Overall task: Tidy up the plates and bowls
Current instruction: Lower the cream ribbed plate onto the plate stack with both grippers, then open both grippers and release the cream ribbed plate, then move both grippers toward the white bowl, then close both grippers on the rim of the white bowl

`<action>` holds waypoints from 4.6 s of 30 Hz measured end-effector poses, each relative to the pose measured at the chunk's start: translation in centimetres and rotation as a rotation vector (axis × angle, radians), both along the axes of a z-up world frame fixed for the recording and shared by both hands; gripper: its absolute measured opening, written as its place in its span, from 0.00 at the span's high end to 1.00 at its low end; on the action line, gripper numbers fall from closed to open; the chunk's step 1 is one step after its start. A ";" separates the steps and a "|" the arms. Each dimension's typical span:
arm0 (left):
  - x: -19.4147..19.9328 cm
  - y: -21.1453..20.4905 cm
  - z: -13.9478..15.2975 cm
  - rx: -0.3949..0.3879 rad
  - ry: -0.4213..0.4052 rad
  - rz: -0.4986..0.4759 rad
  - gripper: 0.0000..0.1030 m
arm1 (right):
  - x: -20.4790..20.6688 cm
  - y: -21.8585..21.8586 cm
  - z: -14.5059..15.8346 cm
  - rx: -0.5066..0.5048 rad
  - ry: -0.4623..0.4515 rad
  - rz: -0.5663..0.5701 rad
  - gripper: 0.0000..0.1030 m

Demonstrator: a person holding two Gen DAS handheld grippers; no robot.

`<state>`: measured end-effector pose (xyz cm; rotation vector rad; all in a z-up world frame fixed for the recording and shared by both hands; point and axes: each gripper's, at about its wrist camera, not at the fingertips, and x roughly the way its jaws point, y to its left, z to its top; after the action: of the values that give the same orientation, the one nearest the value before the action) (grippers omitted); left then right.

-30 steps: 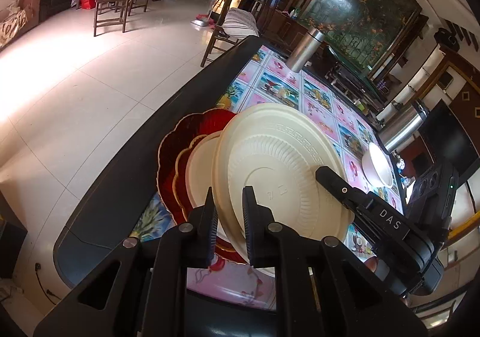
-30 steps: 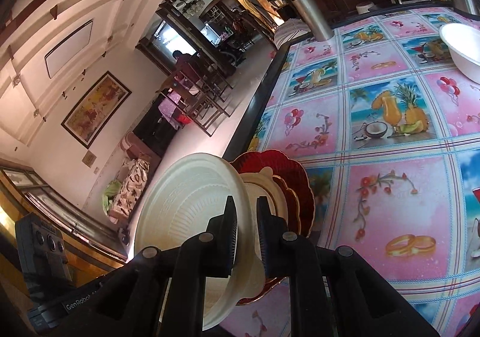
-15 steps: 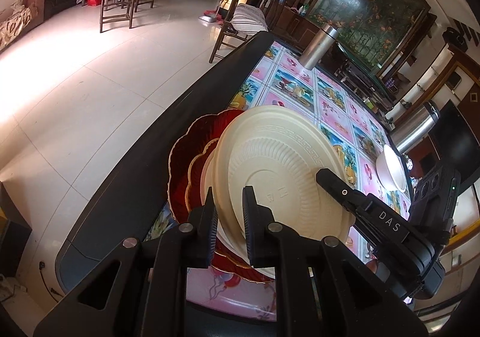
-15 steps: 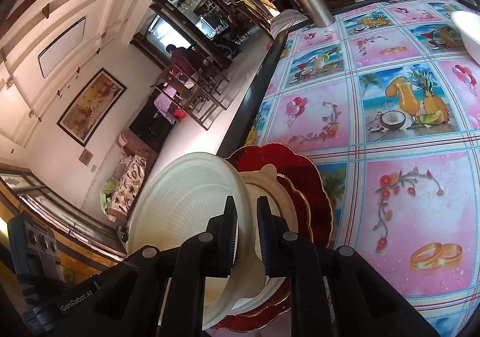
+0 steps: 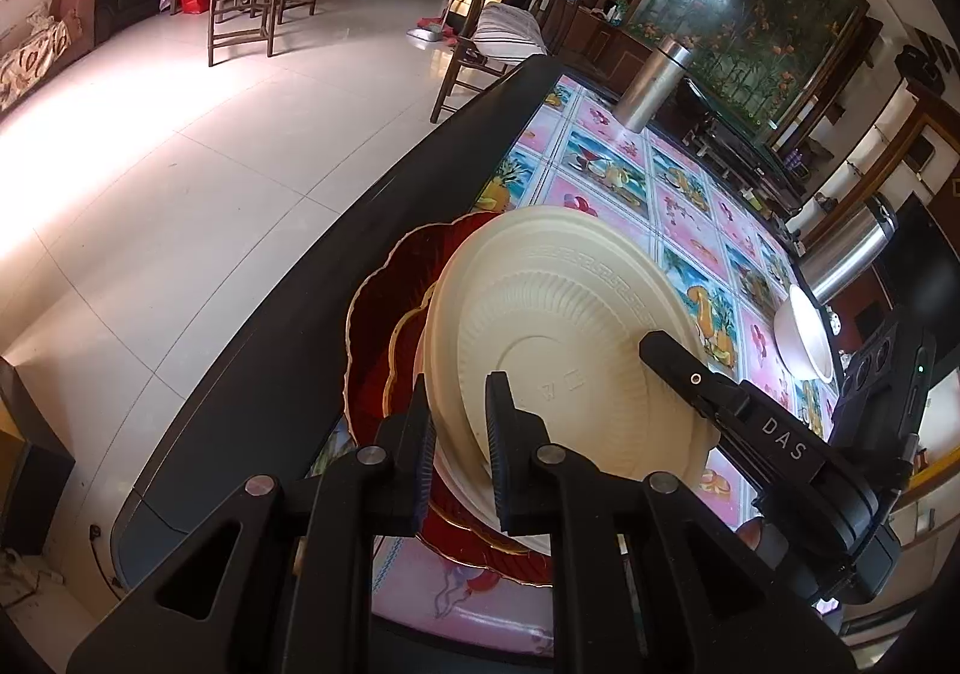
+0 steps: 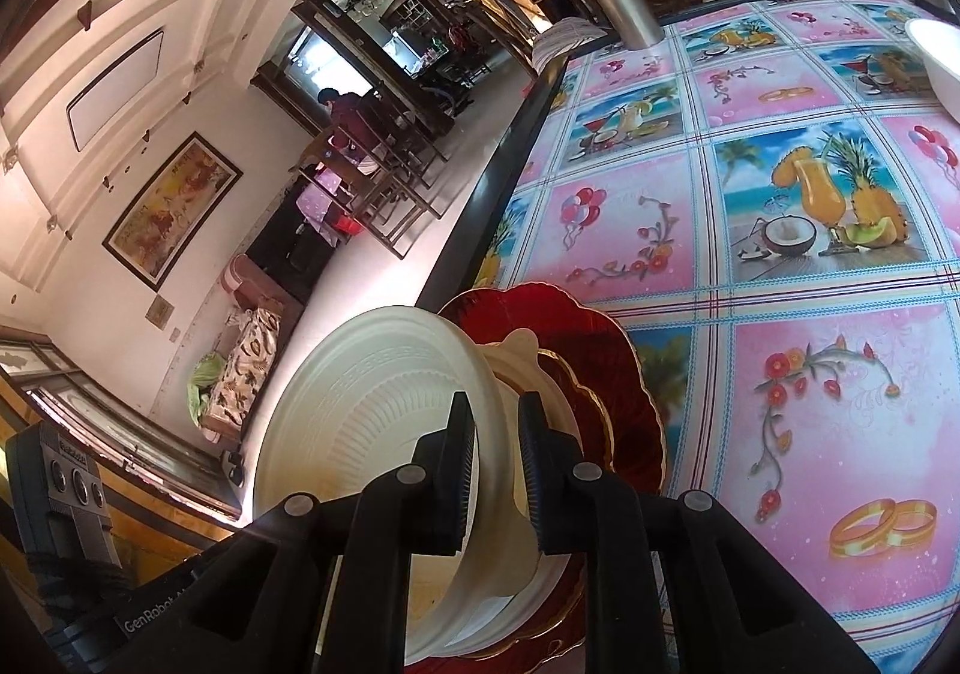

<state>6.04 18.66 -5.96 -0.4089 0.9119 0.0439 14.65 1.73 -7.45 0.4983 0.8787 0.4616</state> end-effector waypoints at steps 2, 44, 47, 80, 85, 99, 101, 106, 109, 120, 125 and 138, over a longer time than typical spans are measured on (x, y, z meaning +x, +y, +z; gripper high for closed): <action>0.1 0.0 -0.1 0.000 0.002 0.000 0.88 | 0.0 0.0 0.0 -0.001 0.000 0.000 0.83; -3.2 -4.5 5.2 0.284 -0.105 0.066 0.57 | -3.1 -16.3 0.5 0.069 -0.051 -0.318 0.40; -3.5 -5.9 5.8 0.302 -0.120 0.053 0.54 | -3.7 -18.5 0.3 0.082 -0.046 -0.347 0.40; 5.9 -32.0 -1.8 0.142 0.195 -0.540 0.42 | -5.9 -38.8 -1.2 0.192 0.019 -0.612 0.40; 9.8 -31.9 -0.4 0.121 0.195 -0.494 0.42 | -2.1 -40.2 0.6 0.185 0.022 -0.618 0.37; 20.7 -34.5 0.2 0.039 0.115 -0.336 0.37 | 5.1 -42.7 -1.8 0.313 0.058 -0.741 0.37; 21.4 -34.7 0.0 0.020 0.102 -0.317 0.37 | 5.0 -43.3 -1.8 0.338 0.046 -0.739 0.37; 22.5 -35.6 -0.5 -0.017 0.079 -0.291 0.37 | 5.9 -43.0 -1.7 0.339 0.030 -0.696 0.38; 23.1 -36.3 -1.1 -0.007 0.085 -0.302 0.37 | 6.4 -42.4 -1.7 0.326 0.027 -0.675 0.38; 23.2 -37.2 -2.5 0.027 0.104 -0.341 0.37 | 7.3 -41.5 -3.0 0.281 0.058 -0.685 0.38; 23.2 -38.1 -3.2 0.047 0.112 -0.366 0.37 | 7.3 -41.1 -3.2 0.245 0.054 -0.697 0.40; 23.0 -38.6 -3.6 0.073 0.100 -0.376 0.37 | 7.5 -40.9 -3.6 0.196 0.056 -0.707 0.57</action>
<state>29.00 -19.95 -9.52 -0.1635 1.0699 -0.2483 22.15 -39.20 -11.07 0.9584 0.6558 -0.1180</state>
